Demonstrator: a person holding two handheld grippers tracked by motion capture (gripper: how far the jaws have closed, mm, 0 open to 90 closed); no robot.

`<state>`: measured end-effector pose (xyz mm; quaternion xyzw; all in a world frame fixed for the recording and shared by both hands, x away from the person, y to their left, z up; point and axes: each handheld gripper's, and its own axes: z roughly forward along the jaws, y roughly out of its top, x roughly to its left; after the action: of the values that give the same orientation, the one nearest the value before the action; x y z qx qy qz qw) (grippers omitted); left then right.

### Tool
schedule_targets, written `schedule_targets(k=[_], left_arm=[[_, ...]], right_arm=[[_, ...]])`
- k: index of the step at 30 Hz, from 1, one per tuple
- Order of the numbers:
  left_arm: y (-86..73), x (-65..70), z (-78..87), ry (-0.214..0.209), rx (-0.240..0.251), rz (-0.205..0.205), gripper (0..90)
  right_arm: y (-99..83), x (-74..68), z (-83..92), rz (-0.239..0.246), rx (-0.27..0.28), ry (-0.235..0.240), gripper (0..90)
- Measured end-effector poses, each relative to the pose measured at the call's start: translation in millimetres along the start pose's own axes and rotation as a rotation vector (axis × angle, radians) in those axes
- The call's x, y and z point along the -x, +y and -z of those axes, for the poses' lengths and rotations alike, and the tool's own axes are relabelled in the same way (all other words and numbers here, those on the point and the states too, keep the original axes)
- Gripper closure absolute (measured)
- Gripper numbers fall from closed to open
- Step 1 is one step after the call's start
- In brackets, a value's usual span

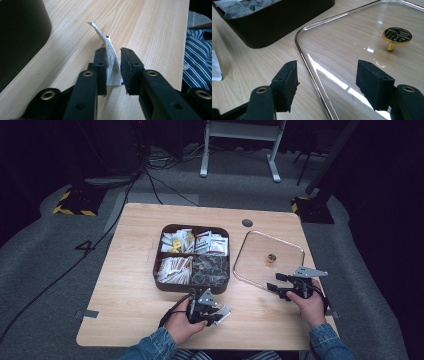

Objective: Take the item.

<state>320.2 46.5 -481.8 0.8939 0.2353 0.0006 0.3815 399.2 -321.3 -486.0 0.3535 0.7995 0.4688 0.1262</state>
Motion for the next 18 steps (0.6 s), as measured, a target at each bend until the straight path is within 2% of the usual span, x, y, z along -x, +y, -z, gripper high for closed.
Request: schedule_targets(k=[3, 6, 13, 18], left_arm=[[-0.8, -2.2, 2.4, 0.044, 0.021, 0.005, 58.7], [-3.6, -7.7, 7.1, 0.071, 0.039, 0.025, 51.3], [-12.2, -15.6, 27.2, 0.118, 0.086, 0.058, 46.3], [-19.7, -18.1, 42.5, 0.174, 0.106, 0.067, 40.6]], right_arm=[[0.4, -0.6, 0.0, 0.000, 0.000, 0.002, 34.5], [0.7, 0.0, 0.2, -0.002, 0.003, 0.002, 34.5], [3.5, -0.2, -2.5, -0.003, 0.009, 0.009, 34.4], [6.5, 0.0, -1.8, 0.000, 0.022, 0.010, 34.4]])
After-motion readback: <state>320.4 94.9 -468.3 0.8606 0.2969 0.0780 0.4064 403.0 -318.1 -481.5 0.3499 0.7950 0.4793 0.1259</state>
